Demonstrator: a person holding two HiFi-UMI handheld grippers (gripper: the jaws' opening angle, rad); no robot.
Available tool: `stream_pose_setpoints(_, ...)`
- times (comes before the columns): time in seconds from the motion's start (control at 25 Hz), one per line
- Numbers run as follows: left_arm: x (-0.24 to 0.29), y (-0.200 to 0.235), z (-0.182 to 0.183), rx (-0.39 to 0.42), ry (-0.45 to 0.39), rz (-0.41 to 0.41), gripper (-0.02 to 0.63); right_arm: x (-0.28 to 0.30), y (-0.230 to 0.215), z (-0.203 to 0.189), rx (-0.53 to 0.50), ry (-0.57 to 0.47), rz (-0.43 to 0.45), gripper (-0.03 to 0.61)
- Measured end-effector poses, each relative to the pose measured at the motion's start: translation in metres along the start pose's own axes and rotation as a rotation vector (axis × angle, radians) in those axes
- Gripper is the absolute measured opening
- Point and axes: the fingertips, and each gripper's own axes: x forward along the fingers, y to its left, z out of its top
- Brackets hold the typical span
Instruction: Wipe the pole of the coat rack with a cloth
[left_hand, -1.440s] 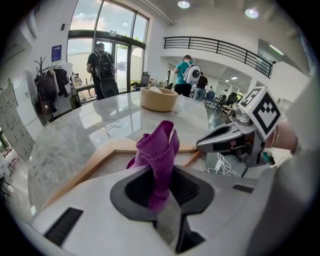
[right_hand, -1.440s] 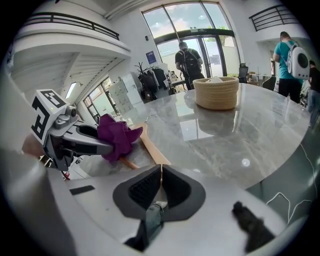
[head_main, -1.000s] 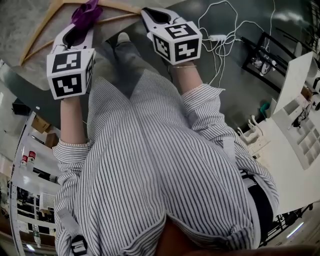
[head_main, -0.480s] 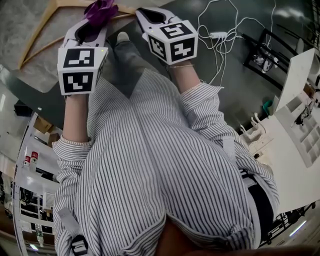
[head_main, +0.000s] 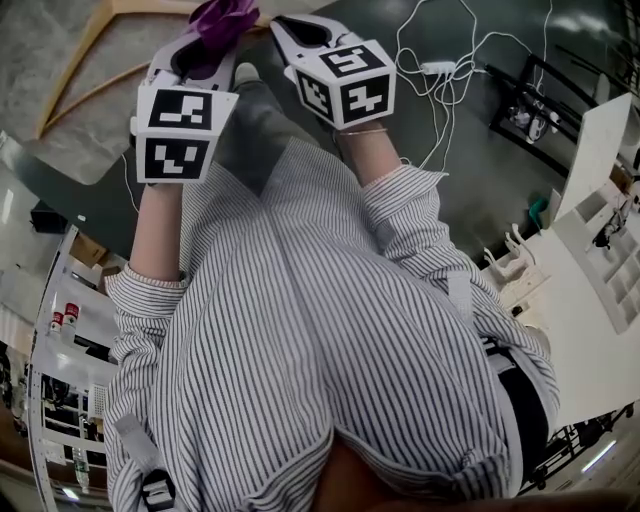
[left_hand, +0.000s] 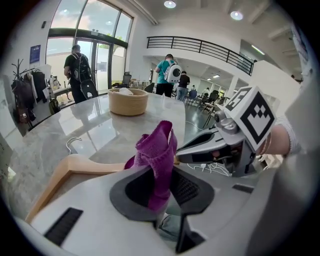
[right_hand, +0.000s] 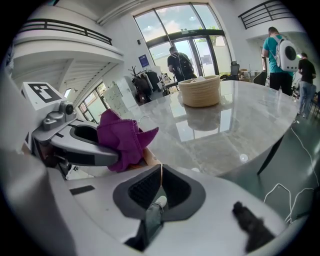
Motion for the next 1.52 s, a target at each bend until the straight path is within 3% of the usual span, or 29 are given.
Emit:
stream_pose_setpoints(0.92, 0.003, -0.027, 0.013, 0.013, -0.033, -0.048, 0.094, -0.015, 0.011, 0.005, -0.029, -0.029, 0.044, 0.017)
stream_pose_setpoints(1.2, -0.017, -0.022, 0.027, -0.027, -0.075, -0.010, 0.094, -0.033, 0.019, 0.023, -0.074, -0.056, 0.083, 0.017)
stream_pose_setpoints(1.52, -0.062, -0.005, 0.056, -0.018, -0.141, 0.093, 0.094, -0.055, 0.042, 0.065, -0.142, -0.119, 0.155, 0.017)
